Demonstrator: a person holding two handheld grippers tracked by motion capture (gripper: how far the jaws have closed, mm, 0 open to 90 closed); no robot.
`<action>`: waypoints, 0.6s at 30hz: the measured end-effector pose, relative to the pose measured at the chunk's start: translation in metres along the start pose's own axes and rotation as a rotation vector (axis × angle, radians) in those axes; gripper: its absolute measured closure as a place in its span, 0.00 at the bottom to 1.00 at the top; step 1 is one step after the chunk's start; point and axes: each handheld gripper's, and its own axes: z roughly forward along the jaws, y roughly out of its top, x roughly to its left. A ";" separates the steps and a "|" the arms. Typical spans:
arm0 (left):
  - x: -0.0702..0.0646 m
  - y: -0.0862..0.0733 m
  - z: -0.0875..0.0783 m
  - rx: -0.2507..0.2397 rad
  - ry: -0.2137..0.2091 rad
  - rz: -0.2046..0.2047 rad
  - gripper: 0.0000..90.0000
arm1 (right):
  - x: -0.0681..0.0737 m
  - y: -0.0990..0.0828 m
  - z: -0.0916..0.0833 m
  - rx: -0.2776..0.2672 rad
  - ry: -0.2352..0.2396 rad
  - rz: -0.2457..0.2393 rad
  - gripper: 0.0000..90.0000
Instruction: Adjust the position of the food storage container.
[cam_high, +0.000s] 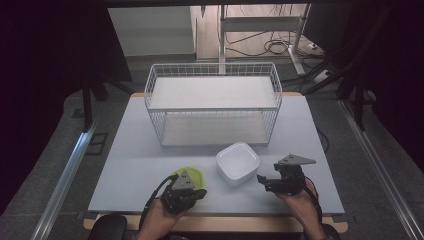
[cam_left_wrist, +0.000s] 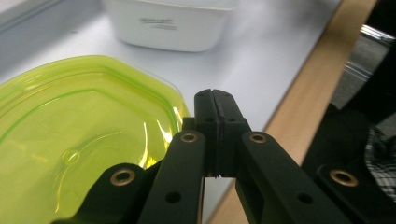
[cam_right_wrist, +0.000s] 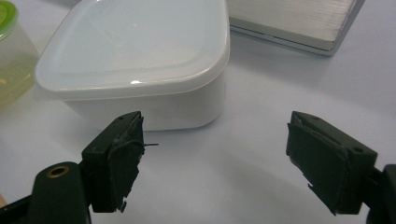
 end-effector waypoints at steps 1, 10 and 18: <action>0.003 -0.001 -0.001 -0.004 0.001 -0.008 1.00 | 0.000 0.000 0.000 0.000 0.000 0.000 0.22; 0.021 -0.006 -0.005 0.000 0.048 -0.046 1.00 | 0.000 0.000 0.001 0.001 0.003 -0.006 0.22; 0.041 -0.010 -0.012 -0.008 0.101 -0.085 1.00 | 0.001 0.000 0.002 0.005 0.004 -0.006 0.22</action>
